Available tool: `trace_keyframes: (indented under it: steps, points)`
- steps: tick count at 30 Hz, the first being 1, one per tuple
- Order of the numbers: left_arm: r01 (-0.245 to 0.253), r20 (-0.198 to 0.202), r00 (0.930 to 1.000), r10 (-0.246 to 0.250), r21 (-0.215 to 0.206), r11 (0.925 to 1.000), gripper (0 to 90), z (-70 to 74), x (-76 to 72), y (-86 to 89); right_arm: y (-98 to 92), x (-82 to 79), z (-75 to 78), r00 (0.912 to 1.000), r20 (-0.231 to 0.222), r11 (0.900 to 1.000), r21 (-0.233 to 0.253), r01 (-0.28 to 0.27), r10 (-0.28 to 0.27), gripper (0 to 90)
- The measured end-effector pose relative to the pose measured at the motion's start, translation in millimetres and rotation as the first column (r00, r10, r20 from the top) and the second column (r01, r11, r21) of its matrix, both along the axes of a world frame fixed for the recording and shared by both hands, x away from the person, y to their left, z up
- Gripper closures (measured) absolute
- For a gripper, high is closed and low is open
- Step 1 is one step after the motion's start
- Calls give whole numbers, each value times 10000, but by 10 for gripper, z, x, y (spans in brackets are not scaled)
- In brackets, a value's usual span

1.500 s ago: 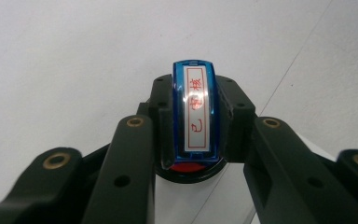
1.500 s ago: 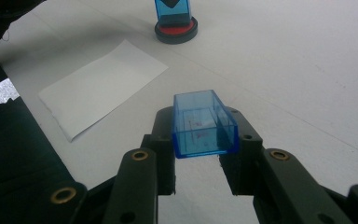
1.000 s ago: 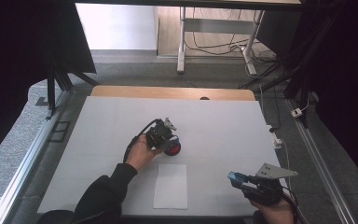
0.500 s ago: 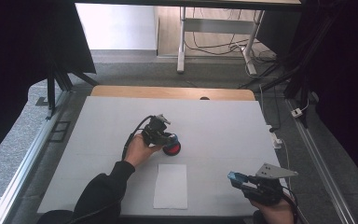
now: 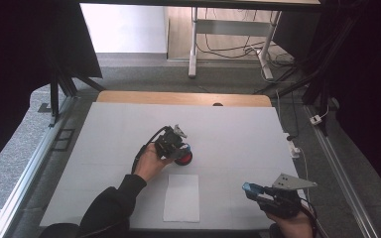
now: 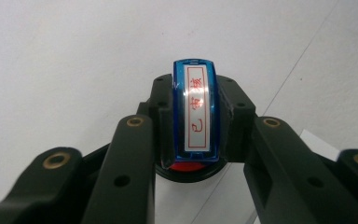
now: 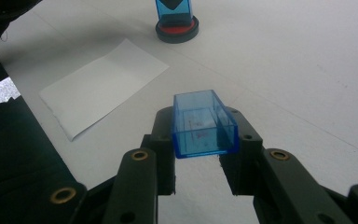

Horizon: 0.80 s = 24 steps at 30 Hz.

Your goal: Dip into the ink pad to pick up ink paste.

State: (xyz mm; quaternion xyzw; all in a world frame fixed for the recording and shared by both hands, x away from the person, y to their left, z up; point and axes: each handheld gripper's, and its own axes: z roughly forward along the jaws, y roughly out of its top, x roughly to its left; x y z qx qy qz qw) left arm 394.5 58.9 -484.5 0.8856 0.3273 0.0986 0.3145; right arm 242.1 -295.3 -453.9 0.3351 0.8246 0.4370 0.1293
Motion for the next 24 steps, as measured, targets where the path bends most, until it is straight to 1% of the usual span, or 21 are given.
trace_keyframes:
  steps: [5,9,11,13,17,24]
  points:
    - [-6,51,10000,7,-163,9999,702,-11,-2,19,-1,2,-2,10000,-7,10000,74,-14,14,681]
    - [-107,-140,9999,101,-423,9990,701,-12,18,55,-2,0,-2,10000,-1,10000,93,10,-10,681]
    - [-98,-181,9998,89,-485,9988,700,-3,24,72,-3,1,-2,10000,-5,10000,99,13,-13,680]
    - [-117,-120,9999,110,-590,9982,700,25,20,99,-5,0,-1,10000,-7,10000,91,40,-40,680]
    - [-115,-42,9999,111,-962,9953,700,115,6,170,-4,1,-1,10000,-9,10000,89,42,-42,680]
    - [-51,45,10000,57,-1303,9915,700,239,-11,252,-5,1,-1,10000,-12,9999,91,43,-43,680]
